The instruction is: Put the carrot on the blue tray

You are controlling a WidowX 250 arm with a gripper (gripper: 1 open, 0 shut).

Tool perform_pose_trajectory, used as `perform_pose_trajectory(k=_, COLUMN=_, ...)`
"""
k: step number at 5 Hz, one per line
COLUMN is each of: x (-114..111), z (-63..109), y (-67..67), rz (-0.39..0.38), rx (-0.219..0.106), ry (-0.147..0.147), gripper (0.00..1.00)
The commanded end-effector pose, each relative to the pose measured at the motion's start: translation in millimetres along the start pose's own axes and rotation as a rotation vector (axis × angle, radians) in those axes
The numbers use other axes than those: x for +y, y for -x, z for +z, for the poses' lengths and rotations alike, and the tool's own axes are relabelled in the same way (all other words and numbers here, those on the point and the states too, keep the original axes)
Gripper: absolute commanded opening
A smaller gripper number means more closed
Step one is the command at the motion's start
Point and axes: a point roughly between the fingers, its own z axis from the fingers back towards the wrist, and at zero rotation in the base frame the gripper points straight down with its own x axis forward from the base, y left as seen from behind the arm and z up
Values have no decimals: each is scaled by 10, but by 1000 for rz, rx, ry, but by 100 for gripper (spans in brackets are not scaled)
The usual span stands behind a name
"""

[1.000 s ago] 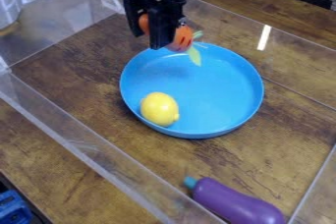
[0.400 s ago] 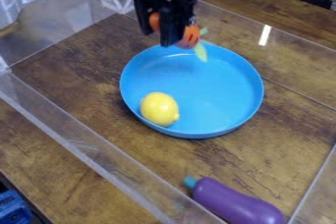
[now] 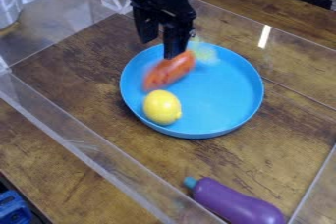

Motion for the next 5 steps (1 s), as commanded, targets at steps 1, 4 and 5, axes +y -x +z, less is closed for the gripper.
perform_pose_trajectory(k=1, x=13, z=202, y=-57, rz=-27, rx=-51, ry=-7, gripper=100)
perform_pose_trajectory(k=4, x=-89, z=232, y=-167, rz=-180, rx=-60, ry=23, gripper=100)
perform_pose_trajectory(k=5, x=-139, z=250, y=-212, rz=-236, rx=-67, ry=33, gripper=100)
